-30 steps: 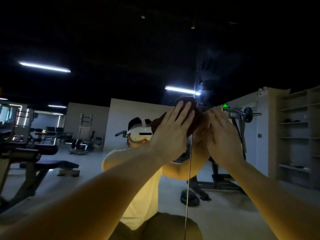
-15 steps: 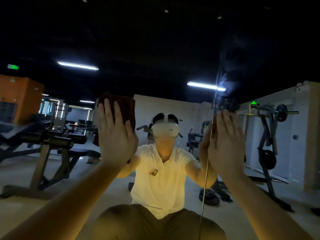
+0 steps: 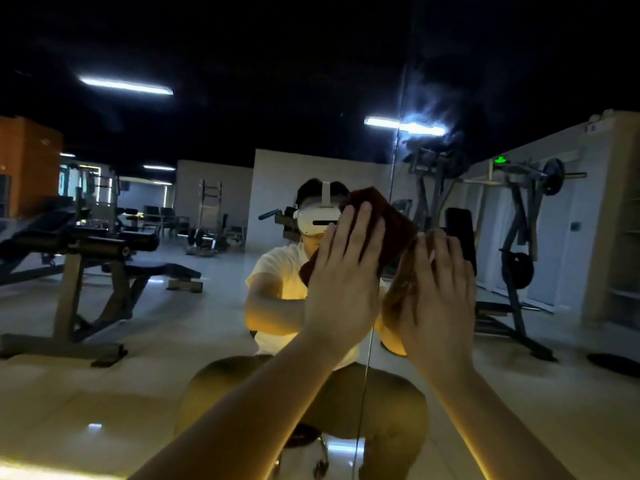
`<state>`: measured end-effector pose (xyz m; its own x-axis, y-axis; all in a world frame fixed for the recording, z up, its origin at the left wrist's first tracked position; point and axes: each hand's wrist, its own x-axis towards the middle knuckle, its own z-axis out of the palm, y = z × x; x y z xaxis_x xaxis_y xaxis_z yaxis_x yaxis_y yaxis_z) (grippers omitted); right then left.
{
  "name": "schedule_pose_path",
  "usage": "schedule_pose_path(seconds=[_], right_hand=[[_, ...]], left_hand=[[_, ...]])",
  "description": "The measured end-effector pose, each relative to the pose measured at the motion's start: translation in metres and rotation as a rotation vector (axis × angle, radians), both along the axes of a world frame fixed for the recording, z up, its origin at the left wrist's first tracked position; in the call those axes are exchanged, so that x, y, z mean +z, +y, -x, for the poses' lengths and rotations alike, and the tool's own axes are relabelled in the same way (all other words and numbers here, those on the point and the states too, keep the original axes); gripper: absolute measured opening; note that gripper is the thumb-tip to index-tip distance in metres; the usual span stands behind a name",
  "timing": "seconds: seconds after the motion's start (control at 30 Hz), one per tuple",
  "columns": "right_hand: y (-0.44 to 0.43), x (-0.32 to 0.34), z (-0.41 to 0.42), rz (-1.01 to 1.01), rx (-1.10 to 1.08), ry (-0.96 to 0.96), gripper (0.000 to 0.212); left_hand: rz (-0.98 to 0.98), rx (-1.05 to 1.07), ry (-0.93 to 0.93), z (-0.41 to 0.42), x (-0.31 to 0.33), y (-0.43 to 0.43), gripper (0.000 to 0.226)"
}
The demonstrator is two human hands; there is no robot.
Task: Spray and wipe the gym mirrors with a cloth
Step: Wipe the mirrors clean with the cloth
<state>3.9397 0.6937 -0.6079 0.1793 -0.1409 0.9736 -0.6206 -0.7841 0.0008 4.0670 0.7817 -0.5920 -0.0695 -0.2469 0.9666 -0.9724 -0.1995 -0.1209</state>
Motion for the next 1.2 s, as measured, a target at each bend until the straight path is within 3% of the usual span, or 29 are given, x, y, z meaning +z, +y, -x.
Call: schedule_pose_path(seconds=[0.07, 0.3, 0.5, 0.67, 0.9, 1.07, 1.2], right_hand=[[0.003, 0.0, -0.004, -0.022, 0.001, -0.008, 0.063], [0.022, -0.015, -0.024, -0.029, 0.022, -0.031, 0.064], [0.027, -0.045, -0.018, -0.008, 0.041, 0.064, 0.064], [0.016, -0.073, 0.004, -0.036, 0.113, 0.036, 0.062], [0.007, -0.076, 0.006, -0.044, 0.146, 0.036, 0.06], [0.014, -0.081, -0.005, -0.07, 0.177, -0.037, 0.062], [0.023, -0.09, -0.018, -0.103, 0.165, -0.057, 0.064]], left_hand=[[0.017, 0.049, -0.011, -0.032, -0.007, 0.019, 0.063], [0.268, 0.249, 0.231, -0.141, -0.077, 0.111, 0.068], [0.417, 0.164, 0.416, -0.117, -0.097, 0.086, 0.067], [0.294, 0.08, 0.358, -0.054, -0.106, 0.032, 0.075], [0.108, -0.199, 0.278, 0.039, -0.119, -0.015, 0.062], [0.02, 0.067, 0.002, -0.021, -0.125, 0.014, 0.057], [0.078, 0.213, 0.044, -0.089, -0.14, 0.065, 0.064]])
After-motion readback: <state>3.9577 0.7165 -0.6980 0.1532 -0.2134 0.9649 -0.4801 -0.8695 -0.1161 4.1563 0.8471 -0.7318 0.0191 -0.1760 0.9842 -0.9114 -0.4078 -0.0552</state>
